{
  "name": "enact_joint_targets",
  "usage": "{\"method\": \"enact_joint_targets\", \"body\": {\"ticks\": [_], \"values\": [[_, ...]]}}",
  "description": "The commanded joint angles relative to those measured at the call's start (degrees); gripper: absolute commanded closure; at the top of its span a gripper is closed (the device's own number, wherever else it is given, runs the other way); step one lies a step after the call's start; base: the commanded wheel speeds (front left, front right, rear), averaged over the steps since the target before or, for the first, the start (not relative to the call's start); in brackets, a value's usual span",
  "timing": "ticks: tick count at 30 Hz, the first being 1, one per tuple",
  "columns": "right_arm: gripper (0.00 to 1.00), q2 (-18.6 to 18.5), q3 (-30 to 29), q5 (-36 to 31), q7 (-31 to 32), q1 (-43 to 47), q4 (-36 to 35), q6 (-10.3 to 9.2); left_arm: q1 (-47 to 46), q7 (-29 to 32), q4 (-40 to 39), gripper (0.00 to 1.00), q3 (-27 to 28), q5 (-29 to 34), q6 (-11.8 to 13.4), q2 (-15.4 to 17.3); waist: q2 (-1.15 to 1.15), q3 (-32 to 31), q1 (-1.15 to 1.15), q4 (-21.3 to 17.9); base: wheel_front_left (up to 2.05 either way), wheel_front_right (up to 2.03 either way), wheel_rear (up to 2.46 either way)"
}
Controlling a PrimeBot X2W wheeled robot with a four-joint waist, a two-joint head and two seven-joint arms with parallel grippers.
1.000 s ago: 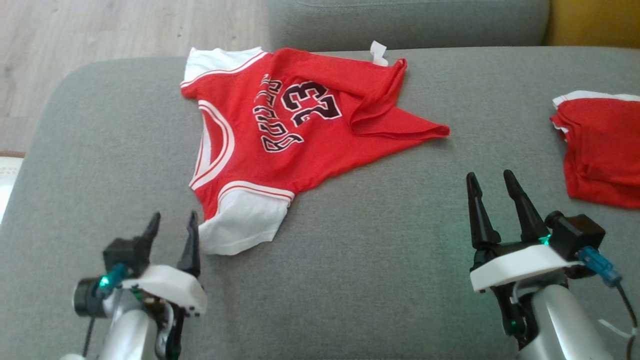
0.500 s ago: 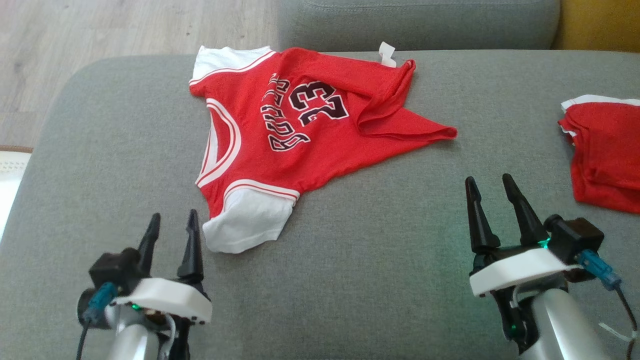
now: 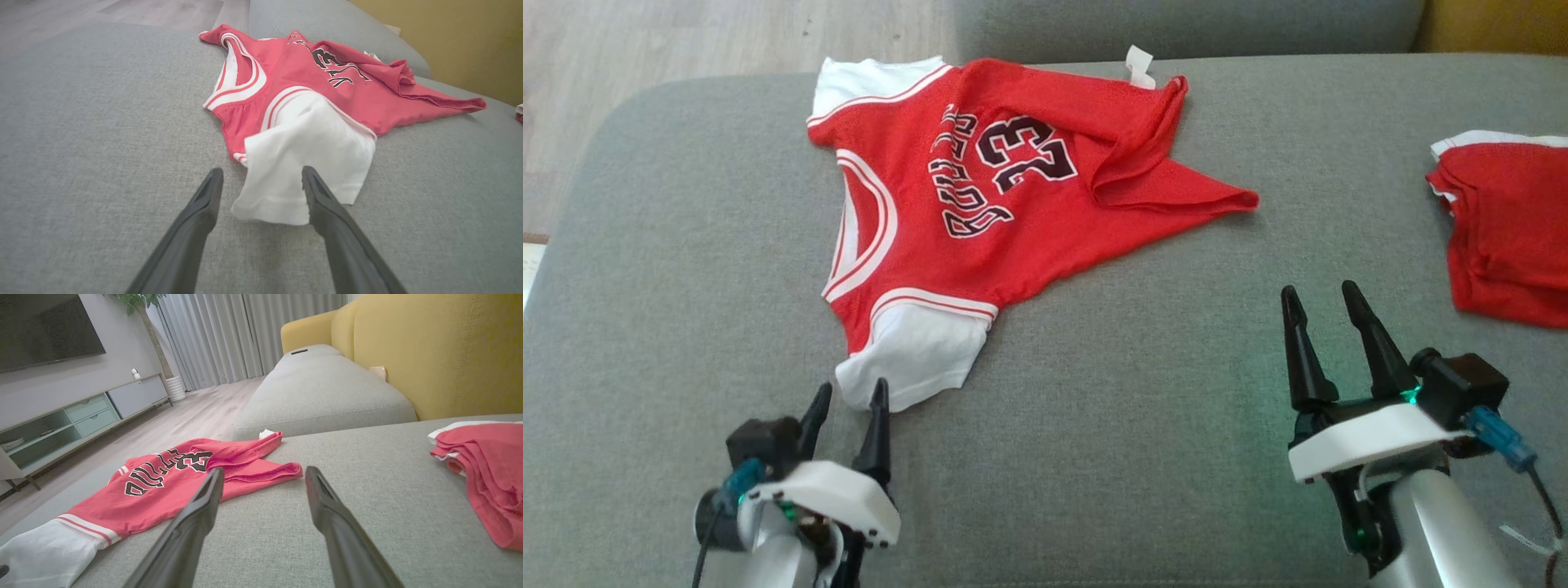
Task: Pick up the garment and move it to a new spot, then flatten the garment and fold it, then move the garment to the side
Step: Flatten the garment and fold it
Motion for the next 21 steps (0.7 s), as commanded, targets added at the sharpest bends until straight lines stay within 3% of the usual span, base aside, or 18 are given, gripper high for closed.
{"method": "enact_joint_targets", "body": {"ticks": [1, 5, 12, 13, 15, 21], "values": [[0.0, 0.07, 1.38, -0.15, 0.01, -1.72, -2.08, -0.05, -3.49, -0.53, -0.63, 0.0, 1.43, -0.03, 0.46, 0.27, 0.0, 0.47, 0.0, -0.41, 0.0, 0.0, 0.0], [0.0, 0.03, 1.4, -0.15, 0.01, -2.01, -2.14, -0.05, -5.11, -0.53, 0.82, 0.0, 2.52, 0.08, 1.39, 0.26, 0.0, 1.24, 0.0, -1.11, 0.0, 0.0, 0.0], [0.0, -0.01, 1.31, -0.11, -0.14, -2.16, -1.95, -0.05, -6.71, -0.53, 3.31, 0.0, 2.2, 0.44, 0.54, 0.26, 0.0, 1.64, 0.0, -1.85, 0.0, 0.0, 0.0], [0.0, -0.01, 1.37, -0.09, -0.16, -2.2, -1.92, -0.05, -6.88, -0.53, 3.56, 0.06, 2.04, 0.32, 0.25, 0.26, 0.0, 1.66, 0.0, -1.94, 0.0, 0.0, 0.0], [0.0, 0.0, 1.4, -0.08, -0.18, -2.35, -1.86, -0.05, -7.18, -0.53, 3.64, 1.0, 1.73, -0.22, -0.48, 0.26, 0.0, 1.67, 0.0, -2.11, 0.0, 0.0, 0.0], [0.0, 0.05, 1.11, -0.09, -0.44, -2.6, -1.43, -0.05, -7.21, -0.53, -0.57, 1.0, 1.83, -2.77, -1.86, 0.26, 0.0, 1.5, 0.0, -1.96, 0.0, 0.0, 0.0]]}}
